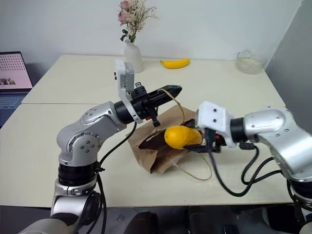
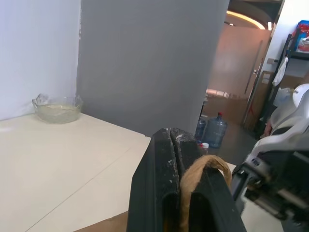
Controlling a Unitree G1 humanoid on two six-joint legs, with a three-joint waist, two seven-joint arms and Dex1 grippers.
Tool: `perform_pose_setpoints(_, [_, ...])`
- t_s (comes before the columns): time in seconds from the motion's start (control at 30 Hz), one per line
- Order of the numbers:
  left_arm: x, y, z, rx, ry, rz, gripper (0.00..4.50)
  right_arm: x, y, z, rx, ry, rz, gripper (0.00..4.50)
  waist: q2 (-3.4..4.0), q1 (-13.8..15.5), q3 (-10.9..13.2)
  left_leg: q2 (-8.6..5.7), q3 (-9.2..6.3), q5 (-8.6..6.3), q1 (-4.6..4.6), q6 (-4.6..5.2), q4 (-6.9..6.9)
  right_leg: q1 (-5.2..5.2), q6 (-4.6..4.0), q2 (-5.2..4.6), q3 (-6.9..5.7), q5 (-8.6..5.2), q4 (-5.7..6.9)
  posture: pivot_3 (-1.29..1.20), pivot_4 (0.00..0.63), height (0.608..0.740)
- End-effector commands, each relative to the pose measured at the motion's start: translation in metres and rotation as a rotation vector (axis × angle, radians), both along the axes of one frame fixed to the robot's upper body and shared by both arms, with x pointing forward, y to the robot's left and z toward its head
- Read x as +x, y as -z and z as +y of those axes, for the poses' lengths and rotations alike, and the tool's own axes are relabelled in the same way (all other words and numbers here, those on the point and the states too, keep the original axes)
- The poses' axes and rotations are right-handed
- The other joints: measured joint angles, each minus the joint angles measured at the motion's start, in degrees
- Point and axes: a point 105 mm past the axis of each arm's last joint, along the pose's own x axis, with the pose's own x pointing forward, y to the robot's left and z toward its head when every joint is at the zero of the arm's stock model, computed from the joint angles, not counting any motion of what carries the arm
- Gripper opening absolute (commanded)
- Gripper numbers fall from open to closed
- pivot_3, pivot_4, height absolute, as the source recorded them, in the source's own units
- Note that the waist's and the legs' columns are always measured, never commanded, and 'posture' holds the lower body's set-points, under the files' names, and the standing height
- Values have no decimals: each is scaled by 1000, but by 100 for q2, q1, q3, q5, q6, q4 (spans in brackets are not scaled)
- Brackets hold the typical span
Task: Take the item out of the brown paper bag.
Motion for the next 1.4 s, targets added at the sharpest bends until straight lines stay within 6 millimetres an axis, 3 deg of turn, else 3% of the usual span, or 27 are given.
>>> perform_pose_setpoints(0.03, [1,-4,6,0,-35,-41,0,4,-33,-20,136,102,-25,2620,0,-1,0,0,2,0,0,0,0,0,0,0,1,0,0,0,150,740])
perform_pose_setpoints(0.13, [3,-2,9,7,-63,-38,0,17,-44,-51,184,252,-50,2620,0,4,0,-1,2,0,1,0,0,0,0,0,2,0,1,0,150,740])
perform_pose_setpoints(0.2, [4,0,13,17,-76,-40,0,26,-41,-72,147,349,-80,2619,0,10,0,-2,3,0,0,0,-1,0,0,0,2,0,-2,0,150,740])
perform_pose_setpoints(0.33, [6,-1,18,24,-97,-46,0,71,3,-117,-170,561,-228,2588,0,4,0,-3,10,-1,2,1,-2,2,0,-1,9,0,-7,0,150,740])
perform_pose_setpoints(0.47, [8,-2,20,29,-112,-57,0,97,44,-128,-333,579,-267,2586,1,-28,0,-3,23,0,15,1,-1,1,6,0,23,4,1,0,150,740])
perform_pose_setpoints(0.63, [10,-3,24,31,-134,-67,0,112,76,-134,-433,567,-295,2586,16,-12,10,0,18,1,13,-1,-5,-1,5,4,20,3,4,0,150,740])
perform_pose_setpoints(0.67, [11,-4,26,31,-142,-68,0,111,78,-134,-428,564,-288,3303,17,-11,10,-1,18,1,9,-1,-4,-2,6,3,20,3,2,0,150,740])
perform_pose_setpoints(0.77, [14,-4,30,33,-157,-70,0,103,72,-136,-405,549,-264,4254,19,-9,11,-2,19,1,5,-2,-3,-2,6,1,20,3,-1,0,150,740])
perform_pose_setpoints(0.8, [15,-3,31,34,-166,-71,0,101,69,-139,-404,548,-259,4458,19,-3,11,-2,19,1,5,-2,-2,-2,6,0,20,3,-2,0,150,740])
perform_pose_setpoints(0.9, [25,-4,37,40,-209,-76,0,90,57,-150,-410,565,-248,4458,19,3,11,-3,15,1,5,-2,-2,-1,6,0,16,3,-1,0,150,740])
perform_pose_setpoints(0.97, [37,-3,46,55,-254,-78,0,75,38,-142,-274,561,-208,4458,19,11,12,-3,14,1,6,-2,-1,1,6,0,15,3,0,0,150,740])
perform_pose_setpoints(1.1, [55,-2,61,113,-318,-88,0,37,16,-86,76,405,-72,4458,18,-19,11,2,7,1,12,-2,-1,5,6,4,10,3,4,0,150,740])
perform_pose_setpoints(1.2, [64,5,71,200,-333,-95,0,23,4,-57,238,343,-24,4458,19,-35,11,6,9,1,34,-2,-4,17,6,7,12,3,10,0,150,740])
perform_pose_setpoints(1.3, [66,13,79,284,-329,-87,610,22,-2,-42,300,325,-18,4500,19,-22,12,2,12,2,37,-3,-3,17,6,5,14,3,18,0,150,740])
perform_pose_setpoints(1.4, [63,17,90,341,-326,-81,1552,21,-6,-31,337,295,-4,4500,19,-9,12,-4,17,2,34,-2,1,17,6,-1,15,3,14,0,150,740])
